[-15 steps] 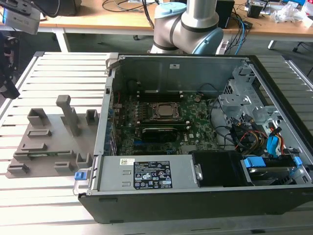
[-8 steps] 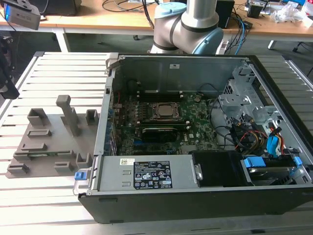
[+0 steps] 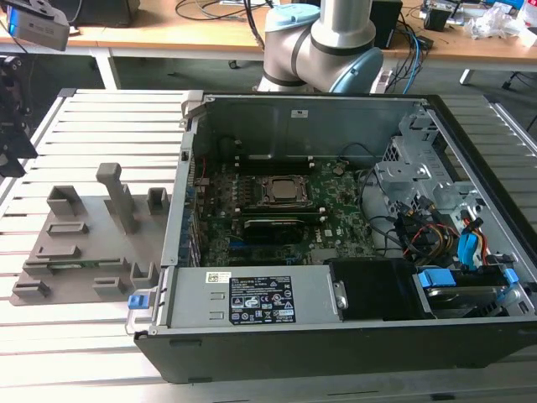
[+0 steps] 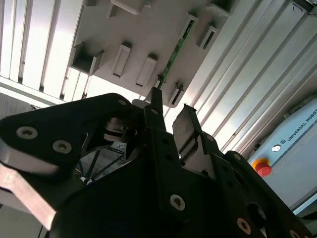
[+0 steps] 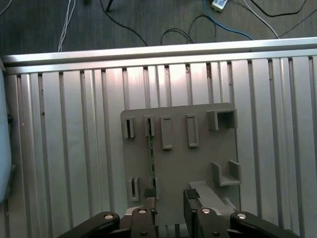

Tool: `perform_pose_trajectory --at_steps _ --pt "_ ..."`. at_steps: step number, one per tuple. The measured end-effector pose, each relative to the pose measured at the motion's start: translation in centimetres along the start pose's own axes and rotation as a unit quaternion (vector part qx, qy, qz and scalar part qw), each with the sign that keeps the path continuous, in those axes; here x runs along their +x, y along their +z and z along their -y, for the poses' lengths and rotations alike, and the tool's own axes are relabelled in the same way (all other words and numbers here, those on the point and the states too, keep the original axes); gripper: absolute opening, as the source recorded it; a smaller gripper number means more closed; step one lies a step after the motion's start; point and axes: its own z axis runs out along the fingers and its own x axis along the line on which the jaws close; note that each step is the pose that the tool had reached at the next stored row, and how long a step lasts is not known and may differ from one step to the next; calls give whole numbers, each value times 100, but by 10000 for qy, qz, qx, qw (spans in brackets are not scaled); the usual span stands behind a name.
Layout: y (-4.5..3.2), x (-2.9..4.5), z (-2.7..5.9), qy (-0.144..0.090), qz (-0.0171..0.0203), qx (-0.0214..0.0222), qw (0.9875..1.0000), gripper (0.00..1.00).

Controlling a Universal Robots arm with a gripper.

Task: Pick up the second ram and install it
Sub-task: 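Pick up the second ram and move it above second insertion slot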

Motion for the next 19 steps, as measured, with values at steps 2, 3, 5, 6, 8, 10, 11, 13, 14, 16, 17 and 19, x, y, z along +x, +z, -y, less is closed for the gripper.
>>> perform_pose_trajectory --at_steps 2,3,5,6,8,10,11,13,14,16,17,19 --pt "20 0 1 -2 1 0 10000 36" --pt "42 0 1 -4 0 0 10000 36" --pt "71 0 1 -10 0 0 10000 36" --pt "95 0 2 -26 1 0 10000 36" --pt "120 0 2 -48 14 -1 10000 36" --pt "152 10 3 -54 30 -2 10000 36" --pt "160 15 4 -54 33 -3 10000 36" --pt "180 53 7 -54 44 -3 10000 36" --pt "195 77 9 -54 52 -3 10000 36" --pt "221 95 13 -54 57 -4 10000 36" --pt "235 97 24 -55 57 -3 10000 36" --pt "256 97 42 -55 57 -4 10000 36"
